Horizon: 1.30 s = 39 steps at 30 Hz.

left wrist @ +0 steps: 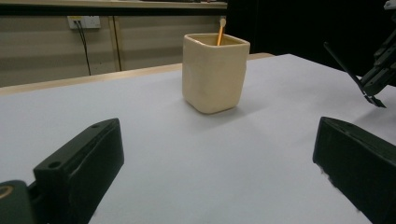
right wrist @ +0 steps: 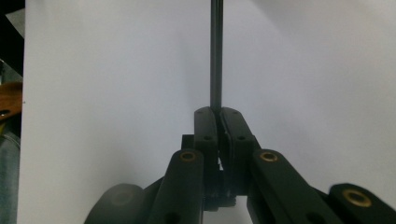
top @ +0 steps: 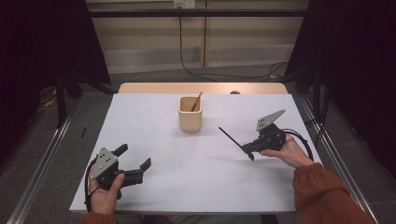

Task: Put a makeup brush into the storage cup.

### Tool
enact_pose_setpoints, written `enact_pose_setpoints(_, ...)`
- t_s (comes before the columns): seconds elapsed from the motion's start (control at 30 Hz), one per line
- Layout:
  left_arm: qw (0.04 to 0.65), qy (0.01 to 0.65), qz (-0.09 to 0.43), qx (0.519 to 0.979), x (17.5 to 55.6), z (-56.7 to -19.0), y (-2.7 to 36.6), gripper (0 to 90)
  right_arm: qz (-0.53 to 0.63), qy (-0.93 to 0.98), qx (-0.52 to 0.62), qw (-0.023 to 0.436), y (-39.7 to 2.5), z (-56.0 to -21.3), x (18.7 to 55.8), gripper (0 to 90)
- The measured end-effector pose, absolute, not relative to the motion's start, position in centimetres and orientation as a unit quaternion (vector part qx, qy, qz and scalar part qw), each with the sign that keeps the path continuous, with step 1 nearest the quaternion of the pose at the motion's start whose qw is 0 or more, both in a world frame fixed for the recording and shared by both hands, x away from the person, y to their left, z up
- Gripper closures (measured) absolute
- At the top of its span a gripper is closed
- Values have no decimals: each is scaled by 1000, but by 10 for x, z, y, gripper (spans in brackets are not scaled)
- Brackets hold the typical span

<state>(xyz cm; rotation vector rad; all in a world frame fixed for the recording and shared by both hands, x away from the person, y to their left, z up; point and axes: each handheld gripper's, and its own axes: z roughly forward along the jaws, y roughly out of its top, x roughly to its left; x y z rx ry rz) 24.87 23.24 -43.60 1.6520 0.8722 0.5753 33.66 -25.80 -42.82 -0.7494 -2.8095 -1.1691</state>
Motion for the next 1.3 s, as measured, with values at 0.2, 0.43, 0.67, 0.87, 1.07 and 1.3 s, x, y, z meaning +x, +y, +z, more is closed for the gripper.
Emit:
enact_pose_setpoints(0.2,560,372,242,699,248,-436,232,19,-408,-878,-250,-15,-262,-427,334,857)
enact_pose_setpoints(0.43,559,370,244,701,249,-436,232,19,-469,-845,-257,-25,-271,-431,330,858)
enact_pose_setpoints(0.67,560,372,243,699,248,-436,232,19,-503,-823,-260,-47,-273,-427,326,858)
enact_pose_setpoints(0.87,562,366,246,700,248,-436,233,19,-519,-806,-277,-66,-281,-427,325,858)
enact_pose_setpoints(1.07,563,368,245,698,248,-435,233,19,-546,-785,-281,-85,-284,-420,322,858)
enact_pose_setpoints(1.3,563,368,238,701,246,-435,233,20,-561,-774,-277,-94,-287,-411,321,858)
